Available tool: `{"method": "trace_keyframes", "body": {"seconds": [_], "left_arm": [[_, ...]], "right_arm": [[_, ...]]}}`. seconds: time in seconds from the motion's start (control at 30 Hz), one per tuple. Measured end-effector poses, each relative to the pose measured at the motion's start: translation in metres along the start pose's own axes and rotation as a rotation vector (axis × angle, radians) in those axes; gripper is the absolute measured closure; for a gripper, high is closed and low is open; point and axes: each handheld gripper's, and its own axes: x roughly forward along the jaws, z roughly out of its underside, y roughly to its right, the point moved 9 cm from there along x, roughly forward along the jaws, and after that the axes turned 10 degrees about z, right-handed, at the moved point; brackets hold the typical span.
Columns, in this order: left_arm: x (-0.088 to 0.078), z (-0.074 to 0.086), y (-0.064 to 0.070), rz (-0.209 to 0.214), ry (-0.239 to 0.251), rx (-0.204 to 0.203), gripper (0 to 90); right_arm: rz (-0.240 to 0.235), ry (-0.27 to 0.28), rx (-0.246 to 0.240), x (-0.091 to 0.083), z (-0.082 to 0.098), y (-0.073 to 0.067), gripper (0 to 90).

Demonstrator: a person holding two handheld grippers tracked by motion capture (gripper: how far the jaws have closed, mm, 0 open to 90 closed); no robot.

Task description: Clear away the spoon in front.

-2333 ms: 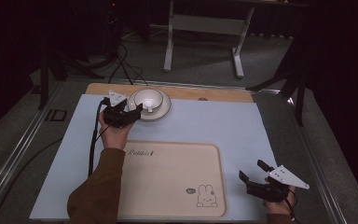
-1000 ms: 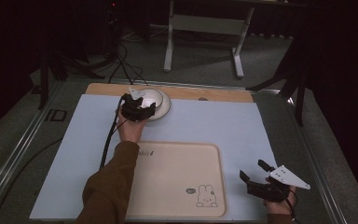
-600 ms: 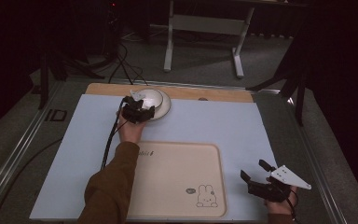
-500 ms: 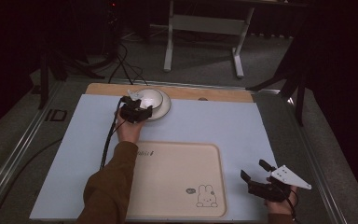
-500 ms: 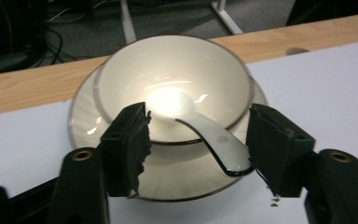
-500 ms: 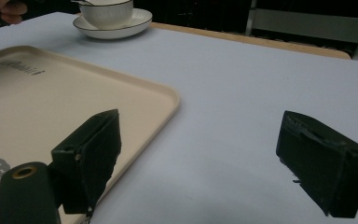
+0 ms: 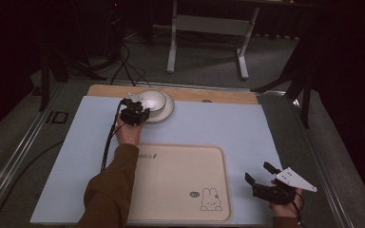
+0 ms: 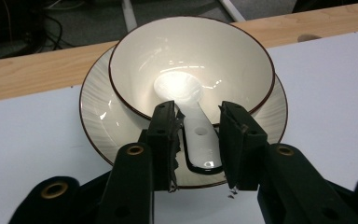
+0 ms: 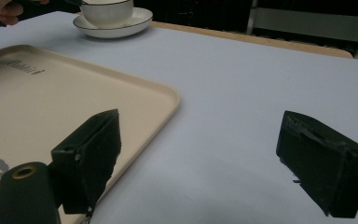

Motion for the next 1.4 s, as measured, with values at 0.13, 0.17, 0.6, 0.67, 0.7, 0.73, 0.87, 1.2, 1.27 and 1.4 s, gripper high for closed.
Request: {"method": "trace_keyframes", "body": {"seconds": [0.13, 0.17, 0.6, 0.67, 0.7, 0.73, 0.87, 1.2, 1.27, 1.4], "left_arm": [[0.001, 0.002, 0.000, -0.003, -0.012, -0.005, 69.8], [0.001, 0.002, -0.001, -0.006, -0.015, -0.016, 69.9], [-0.001, 0.003, -0.003, -0.003, -0.026, -0.045, 73.3], [-0.001, 0.002, -0.002, -0.002, -0.024, -0.042, 73.6], [-0.002, 0.002, -0.002, -0.005, -0.023, -0.040, 73.6], [-0.002, 0.002, -0.002, -0.006, -0.018, -0.045, 73.7], [-0.004, 0.001, -0.002, -0.001, -0.007, -0.053, 73.9], [-0.016, -0.007, 0.000, 0.001, 0.030, -0.037, 74.0], [-0.019, -0.008, 0.000, 0.000, 0.039, -0.039, 74.0], [-0.026, -0.012, 0.000, 0.001, 0.055, -0.036, 74.0]], "right_arm": [[0.000, 0.002, 0.001, 0.000, 0.000, 0.000, 13.6], [0.001, 0.004, -0.001, 0.000, 0.000, 0.000, 13.6], [0.002, 0.004, 0.002, -0.001, 0.000, 0.000, 13.6], [0.002, 0.006, 0.001, -0.001, -0.001, 0.000, 13.6], [0.002, 0.005, 0.000, -0.001, -0.001, 0.000, 13.6], [0.001, 0.005, -0.001, -0.001, -0.001, 0.000, 13.6], [0.000, 0.006, 0.000, -0.001, -0.001, 0.000, 13.6], [-0.001, 0.006, -0.001, -0.001, -0.001, 0.000, 13.6], [-0.001, 0.006, -0.001, -0.001, -0.001, 0.000, 13.6], [-0.002, 0.007, -0.003, -0.001, -0.001, -0.001, 13.6]]}}
